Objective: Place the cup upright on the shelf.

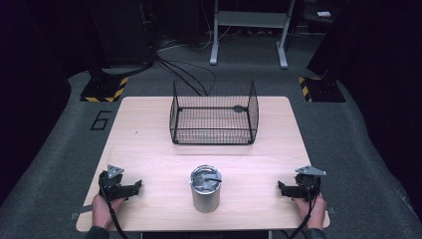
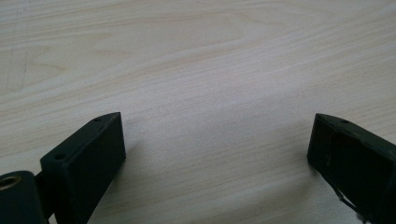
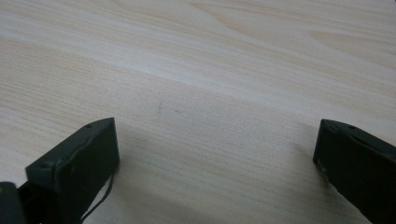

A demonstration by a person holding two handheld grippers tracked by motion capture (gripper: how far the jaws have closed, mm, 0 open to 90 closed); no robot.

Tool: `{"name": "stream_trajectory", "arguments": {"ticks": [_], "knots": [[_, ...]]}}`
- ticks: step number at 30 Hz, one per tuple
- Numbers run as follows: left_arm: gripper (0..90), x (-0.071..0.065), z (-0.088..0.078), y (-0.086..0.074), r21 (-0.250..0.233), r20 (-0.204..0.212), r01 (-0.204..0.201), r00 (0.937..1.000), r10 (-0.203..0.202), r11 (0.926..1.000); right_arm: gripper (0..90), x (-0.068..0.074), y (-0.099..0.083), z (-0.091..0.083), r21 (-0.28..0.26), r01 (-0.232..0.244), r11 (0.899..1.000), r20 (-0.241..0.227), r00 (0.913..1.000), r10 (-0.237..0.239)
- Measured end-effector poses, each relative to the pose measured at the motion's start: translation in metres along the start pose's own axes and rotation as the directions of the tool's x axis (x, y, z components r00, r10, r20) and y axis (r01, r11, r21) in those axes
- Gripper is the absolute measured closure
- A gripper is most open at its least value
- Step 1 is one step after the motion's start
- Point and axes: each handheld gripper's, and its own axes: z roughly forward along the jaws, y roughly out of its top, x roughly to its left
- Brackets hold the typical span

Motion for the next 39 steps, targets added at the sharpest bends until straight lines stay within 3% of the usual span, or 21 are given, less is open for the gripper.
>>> {"name": "stream_trajectory", "arguments": {"ticks": [2, 6, 8, 12, 17, 20, 24, 25, 26, 28, 30, 31, 32, 34, 35, 36, 38, 39], "knots": [[2.4, 0.002, -0.001, 0.0, 0.018, 0.032, -0.021, 0.9993, 0.02, 0.9996, 0.0, 0.0, 0.0, 0.0, 0.0, 0.0, 1.0, 0.0, 1.0, 0.0], [0.0, 0.006, -0.006, -0.002, -0.012, 0.078, -0.01, 0.9969, 0.011, 0.9999, 0.0, 0.0, 0.0, 0.0, 0.0, 0.0, 1.0, 0.0, 1.0, 0.0], [0.0, 0.01, -0.014, -0.003, -0.04, 0.122, 0.0, 0.9926, 0.005, 0.9992, 0.0, 0.0, 0.0, 0.0, -0.001, -0.001, 1.0, 0.0, 1.0, 0.001], [0.0, 0.009, -0.022, -0.004, -0.068, 0.154, 0.001, 0.988, 0.01, 0.9977, 0.0, 0.0, 0.0, 0.0, 0.0, -0.001, 1.0, 0.0, 1.0, 0.001], [0.0, 0.002, -0.032, -0.004, -0.091, 0.215, -0.026, 0.9755, 0.045, 0.9956, 0.0, 0.0, 0.0, 0.0, 0.0, -0.001, 1.0, 0.0, 1.0, 0.001], [0.0, -0.005, -0.037, -0.002, -0.123, 0.24, -0.034, 0.9688, 0.063, 0.9919, 0.0, 0.0, 0.0, 0.0, 0.0, -0.001, 1.0, 0.0, 1.0, 0.001], [0.0, -0.015, -0.042, 0.002, -0.141, 0.279, -0.058, 0.9556, 0.096, 0.9883, 0.0, 0.0, 0.0, 0.0, 0.0, -0.001, 1.0, 0.0, 1.0, 0.001], [0.0, -0.018, -0.043, 0.002, -0.162, 0.279, -0.056, 0.9551, 0.1, 0.9853, 0.0, 0.0, 0.0, 0.0, 0.0, -0.001, 1.0, 0.0, 1.0, 0.001], [0.0, -0.021, -0.046, 0.004, -0.158, 0.3, -0.086, 0.9449, 0.131, 0.9836, 0.0, 0.0, 0.0, 0.0, 0.0, -0.001, 1.0, 0.0, 1.0, 0.001], [0.0, -0.023, -0.047, 0.005, -0.158, 0.307, -0.09, 0.9419, 0.136, 0.9833, 0.0, 0.0, 0.0, 0.0, 0.0, -0.001, 1.0, 0.0, 1.0, 0.001], [0.0, -0.03, -0.05, 0.007, -0.163, 0.327, -0.113, 0.9312, 0.162, 0.9801, 0.0, 0.0, 0.0, 0.0, 0.0, -0.001, 1.0, 0.0, 1.0, 0.001], [0.0, -0.036, -0.052, 0.008, -0.179, 0.34, -0.094, 0.928, 0.152, 0.9793, 0.0, 0.0, 0.0, 0.0, 0.0, -0.001, 1.0, 0.0, 1.0, 0.001], [0.0, -0.039, -0.054, 0.01, -0.185, 0.349, -0.115, 0.9207, 0.174, 0.9761, 0.0, 0.0, 0.0, 0.0, 0.0, -0.001, 1.0, 0.0, 1.0, 0.001], [0.0, -0.042, -0.055, 0.011, -0.198, 0.35, -0.12, 0.9183, 0.185, 0.9728, 0.0, 0.0, 0.0, 0.0, 0.0, -0.001, 1.0, 0.001, 1.0, 0.001], [0.0, -0.048, -0.057, 0.013, -0.214, 0.375, -0.115, 0.9071, 0.19, 0.97, 0.0, 0.0, 0.0, 0.0, 0.0, -0.002, 1.0, 0.0, 1.0, 0.002], [0.0, -0.052, -0.058, 0.013, -0.221, 0.386, -0.112, 0.9024, 0.192, 0.9689, 0.0, 0.0, 0.0, 0.0, 0.0, -0.002, 1.0, 0.0, 1.0, 0.002], [0.0, -0.058, -0.061, 0.015, -0.227, 0.404, -0.145, 0.8854, 0.229, 0.963, 0.0, 0.0, 0.0, 0.0, 0.0, -0.002, 1.0, 0.001, 1.0, 0.002], [0.0, -0.061, -0.061, 0.015, -0.227, 0.414, -0.146, 0.8804, 0.231, 0.9628, 0.0, 0.0, 0.0, 0.0, 0.0, -0.002, 1.0, 0.001, 1.0, 0.002]]}}
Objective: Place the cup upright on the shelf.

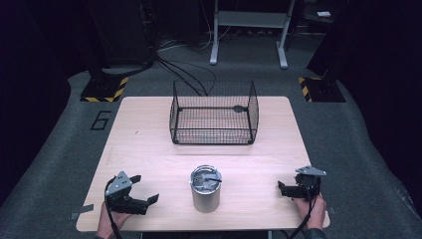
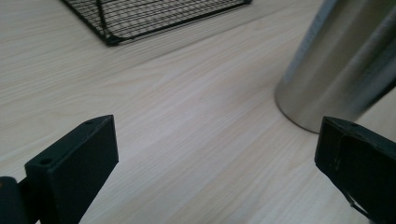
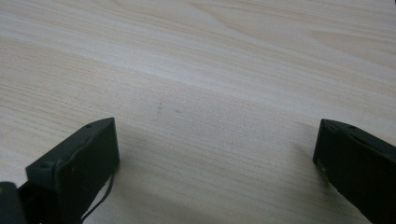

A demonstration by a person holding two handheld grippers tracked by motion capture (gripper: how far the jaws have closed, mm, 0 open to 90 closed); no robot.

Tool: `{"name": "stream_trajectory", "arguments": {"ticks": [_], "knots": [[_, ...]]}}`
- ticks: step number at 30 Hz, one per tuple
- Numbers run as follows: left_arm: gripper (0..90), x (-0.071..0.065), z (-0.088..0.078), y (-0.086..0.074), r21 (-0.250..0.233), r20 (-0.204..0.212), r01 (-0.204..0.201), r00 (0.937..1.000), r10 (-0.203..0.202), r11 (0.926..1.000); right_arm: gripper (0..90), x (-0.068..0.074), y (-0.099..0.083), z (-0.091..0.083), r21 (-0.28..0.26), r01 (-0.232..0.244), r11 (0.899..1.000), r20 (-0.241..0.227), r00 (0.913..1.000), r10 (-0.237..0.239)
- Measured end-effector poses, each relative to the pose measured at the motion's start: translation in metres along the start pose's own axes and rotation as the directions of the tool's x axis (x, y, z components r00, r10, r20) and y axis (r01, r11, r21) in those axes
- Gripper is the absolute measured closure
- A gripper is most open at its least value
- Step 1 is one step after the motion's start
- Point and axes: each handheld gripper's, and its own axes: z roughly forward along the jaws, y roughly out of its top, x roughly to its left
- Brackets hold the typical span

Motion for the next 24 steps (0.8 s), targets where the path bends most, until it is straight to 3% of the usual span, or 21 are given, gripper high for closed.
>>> {"name": "stream_trajectory", "arguments": {"ticks": [8, 11, 14, 17, 18, 24], "knots": [[0.0, -0.021, 0.007, 0.01, -0.039, 0.077, -0.057, 0.9953, 0.06, 0.9976, 0.0, 0.0, 0.0, 0.0, 0.0, 0.001, 1.0, 0.0, 1.0, -0.001], [0.0, -0.026, 0.009, 0.012, -0.044, 0.096, -0.059, 0.9934, 0.063, 0.9973, 0.0, 0.0, 0.0, 0.0, 0.0, 0.0, 1.0, 0.0, 1.0, 0.0], [0.0, -0.034, 0.015, 0.017, -0.062, 0.137, -0.073, 0.9872, 0.081, 0.9954, 0.0, 0.0, 0.0, 0.0, 0.0, 0.0, 1.0, 0.001, 1.0, 0.0], [0.0, -0.038, 0.018, 0.02, -0.065, 0.149, -0.078, 0.985, 0.087, 0.9948, 0.0, 0.0, 0.0, 0.0, 0.0, 0.0, 1.0, 0.0, 1.0, 0.0], [0.0, -0.041, 0.02, 0.023, -0.066, 0.173, -0.08, 0.9808, 0.09, 0.9946, 0.0, 0.0, 0.0, 0.0, 0.0, 0.0, 1.0, 0.0, 1.0, 0.0], [0.0, -0.053, 0.031, 0.029, -0.084, 0.195, -0.086, 0.9755, 0.101, 0.9927, 0.0, 0.0, 0.0, 0.0, 0.0, 0.0, 1.0, 0.0, 1.0, 0.0]]}}
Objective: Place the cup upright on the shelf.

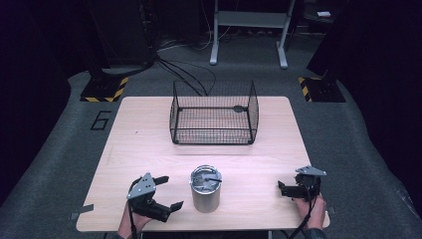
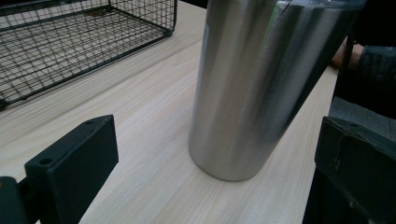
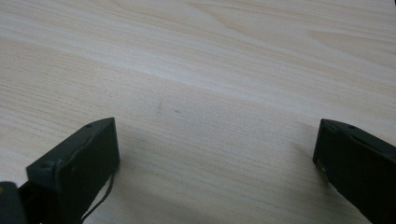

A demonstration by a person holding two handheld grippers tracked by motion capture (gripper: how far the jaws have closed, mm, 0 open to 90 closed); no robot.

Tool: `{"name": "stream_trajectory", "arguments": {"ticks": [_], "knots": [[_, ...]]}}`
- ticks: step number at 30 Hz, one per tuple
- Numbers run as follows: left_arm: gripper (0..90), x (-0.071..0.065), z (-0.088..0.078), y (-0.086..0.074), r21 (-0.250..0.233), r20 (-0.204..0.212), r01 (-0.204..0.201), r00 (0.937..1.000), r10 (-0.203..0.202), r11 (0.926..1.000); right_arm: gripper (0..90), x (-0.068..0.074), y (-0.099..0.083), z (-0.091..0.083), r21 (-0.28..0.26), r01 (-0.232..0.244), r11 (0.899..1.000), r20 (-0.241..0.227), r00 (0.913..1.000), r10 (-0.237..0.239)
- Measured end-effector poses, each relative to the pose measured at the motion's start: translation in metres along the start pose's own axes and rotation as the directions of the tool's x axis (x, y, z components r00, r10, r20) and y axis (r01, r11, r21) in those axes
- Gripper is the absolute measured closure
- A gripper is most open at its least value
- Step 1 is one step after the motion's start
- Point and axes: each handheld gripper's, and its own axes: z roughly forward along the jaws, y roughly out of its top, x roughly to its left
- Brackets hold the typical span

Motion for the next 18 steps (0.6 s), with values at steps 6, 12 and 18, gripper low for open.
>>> {"name": "stream_trajectory", "arguments": {"ticks": [6, 12, 18], "knots": [[0.0, -0.003, 0.007, 0.004, 0.001, 0.02, -0.024, 0.9995, 0.024, 0.9997, 0.0, 0.0, 0.0, 0.0, 0.0, 0.0, 1.0, 0.0, 1.0, 0.0], [0.0, -0.005, 0.014, 0.012, -0.009, 0.042, -0.033, 0.9986, 0.033, 0.9994, 0.0, 0.0, 0.0, 0.0, 0.0, 0.0, 1.0, 0.0, 1.0, 0.0], [0.0, -0.006, 0.02, 0.017, -0.021, 0.059, -0.032, 0.9977, 0.034, 0.9993, 0.1, 0.0, 0.0, 0.0, 0.0, 0.001, 1.0, 0.0, 1.0, -0.001]]}}
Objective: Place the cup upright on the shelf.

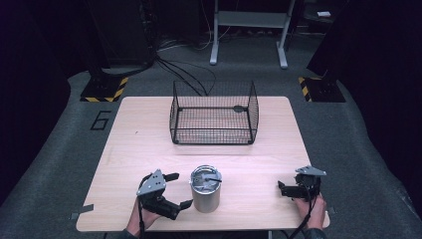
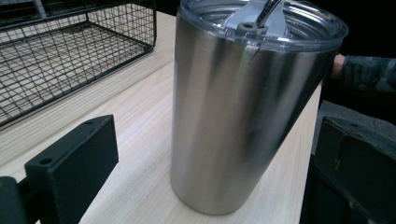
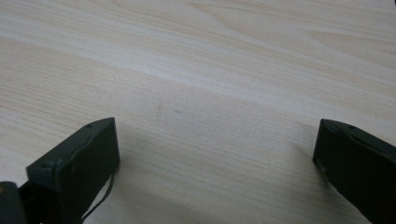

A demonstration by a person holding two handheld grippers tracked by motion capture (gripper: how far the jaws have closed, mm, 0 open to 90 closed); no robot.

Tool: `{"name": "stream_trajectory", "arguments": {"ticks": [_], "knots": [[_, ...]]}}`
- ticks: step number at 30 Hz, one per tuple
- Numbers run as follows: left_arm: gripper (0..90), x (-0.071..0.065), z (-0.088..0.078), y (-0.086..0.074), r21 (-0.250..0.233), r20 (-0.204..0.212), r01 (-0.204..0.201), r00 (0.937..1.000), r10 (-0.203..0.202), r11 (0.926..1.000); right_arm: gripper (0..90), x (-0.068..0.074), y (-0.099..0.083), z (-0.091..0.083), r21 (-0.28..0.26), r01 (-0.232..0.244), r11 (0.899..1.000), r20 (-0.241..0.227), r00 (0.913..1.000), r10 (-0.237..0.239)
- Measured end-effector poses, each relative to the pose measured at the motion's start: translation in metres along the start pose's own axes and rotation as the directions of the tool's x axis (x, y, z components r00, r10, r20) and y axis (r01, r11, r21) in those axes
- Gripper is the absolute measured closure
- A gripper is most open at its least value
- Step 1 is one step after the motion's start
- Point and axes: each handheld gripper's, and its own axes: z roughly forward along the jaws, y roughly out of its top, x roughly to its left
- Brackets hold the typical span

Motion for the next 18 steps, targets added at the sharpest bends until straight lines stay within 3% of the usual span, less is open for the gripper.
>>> {"name": "stream_trajectory", "arguments": {"ticks": [5, 18], "knots": [[0.0, -0.002, 0.007, 0.005, 0.0, 0.018, -0.018, 0.9997, 0.018, 0.9998, 0.1, 0.0, 0.0, 0.0, 0.0, -0.001, 1.0, 0.001, 1.0, 0.001], [0.0, -0.006, 0.021, 0.013, -0.031, 0.054, -0.018, 0.9984, 0.02, 0.9993, 0.1, 0.0, 0.0, 0.0, 0.0, 0.0, 1.0, 0.001, 1.0, 0.0]]}}
